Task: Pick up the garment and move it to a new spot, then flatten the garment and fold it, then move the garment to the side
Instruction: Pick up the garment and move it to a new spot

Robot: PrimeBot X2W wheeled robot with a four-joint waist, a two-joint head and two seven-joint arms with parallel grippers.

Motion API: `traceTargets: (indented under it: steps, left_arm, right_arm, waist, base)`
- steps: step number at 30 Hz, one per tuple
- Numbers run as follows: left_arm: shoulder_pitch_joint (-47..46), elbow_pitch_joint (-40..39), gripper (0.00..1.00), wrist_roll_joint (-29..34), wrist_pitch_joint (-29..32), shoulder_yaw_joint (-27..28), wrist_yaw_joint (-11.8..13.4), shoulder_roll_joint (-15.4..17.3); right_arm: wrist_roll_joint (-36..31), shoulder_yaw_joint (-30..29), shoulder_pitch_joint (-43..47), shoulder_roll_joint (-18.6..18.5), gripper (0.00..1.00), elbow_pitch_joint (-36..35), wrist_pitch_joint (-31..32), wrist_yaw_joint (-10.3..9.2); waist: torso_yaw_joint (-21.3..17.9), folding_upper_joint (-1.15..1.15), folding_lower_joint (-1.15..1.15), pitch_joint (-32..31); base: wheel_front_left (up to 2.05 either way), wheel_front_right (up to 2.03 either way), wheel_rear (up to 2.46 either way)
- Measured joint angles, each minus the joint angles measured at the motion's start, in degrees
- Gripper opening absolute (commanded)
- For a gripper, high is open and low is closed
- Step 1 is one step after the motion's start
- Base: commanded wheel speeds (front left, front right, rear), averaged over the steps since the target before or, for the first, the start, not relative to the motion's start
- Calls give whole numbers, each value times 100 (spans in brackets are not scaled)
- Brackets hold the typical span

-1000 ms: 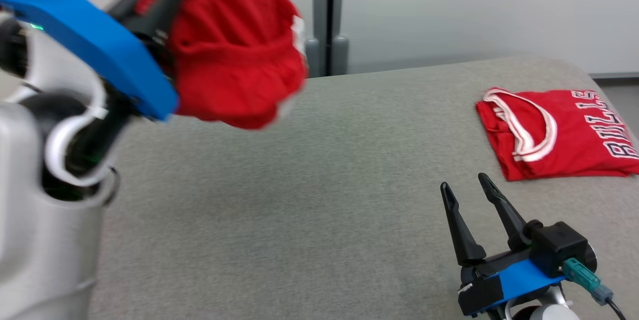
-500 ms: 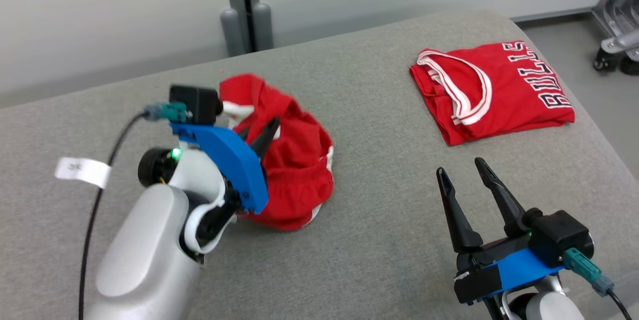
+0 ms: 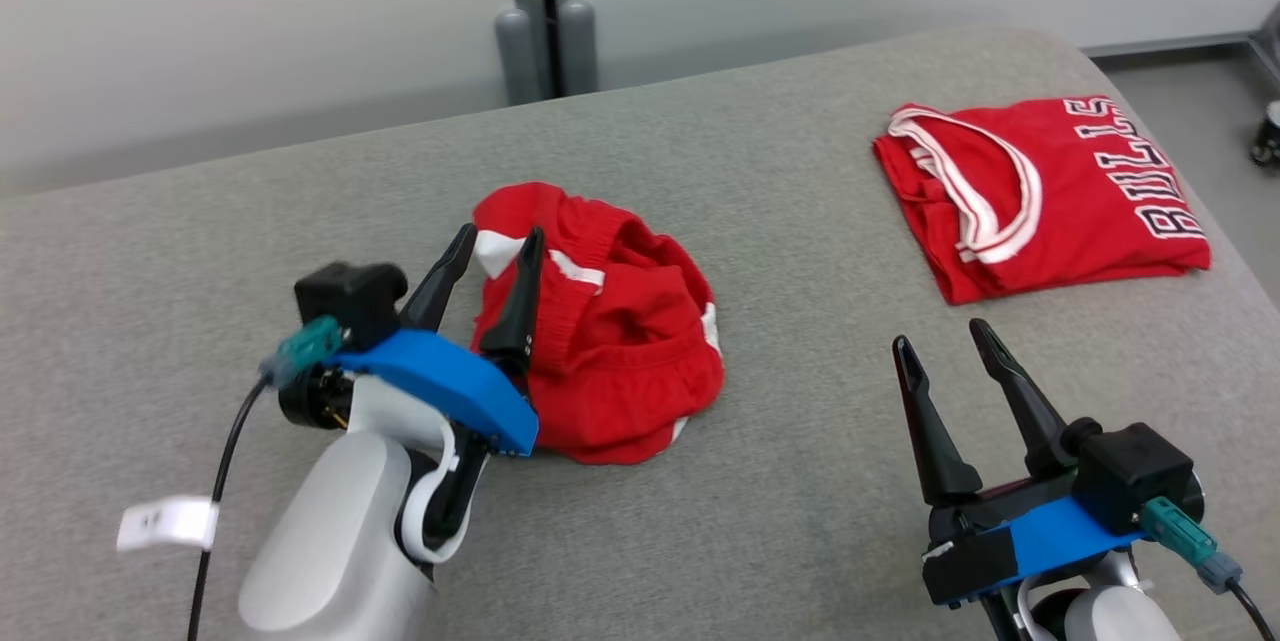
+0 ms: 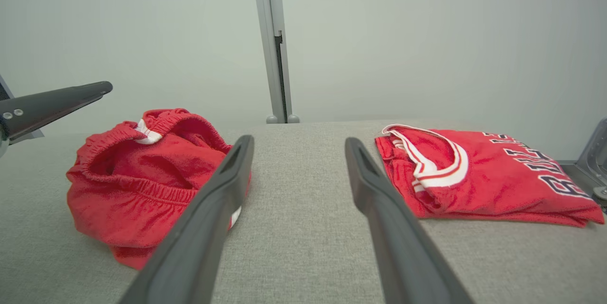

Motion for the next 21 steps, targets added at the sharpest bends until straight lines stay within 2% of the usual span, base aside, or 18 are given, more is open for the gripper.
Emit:
traceTargets:
  steps: [4, 7, 11, 14, 21]
  left_arm:
    - [325, -130, 100, -54, -1004, 104, -35, -70]
    - [620, -347, 100, -102, -1362, 232, -62, -101]
    - [1053, -905, 100, 85, -1443, 576, -81, -109]
    - [1405, -1241, 100, 447, -1448, 888, -83, -104]
    - [2113, -1410, 100, 1028, -1448, 1448, -85, -55]
  right_arm:
    - [-33, -77, 38, 1, 100, -21, 35, 0]
    - [-48, -113, 79, 3, 100, -52, 60, 0]
    - [46, -260, 129, 5, 100, -69, 73, 0]
    - [71, -377, 194, 5, 100, -30, 37, 0]
    - [107, -580, 364, 7, 100, 165, -53, 0]
  waist:
    - [273, 0, 0, -106]
    - [473, 0, 0, -189]
    - [717, 0, 0, -298]
    - [891, 0, 0, -372]
    - [1170, 0, -2, -574]
  base:
    - [0, 0, 0]
    - [0, 0, 0]
    - [0, 0, 0]
    - [0, 0, 0]
    - [0, 0, 0]
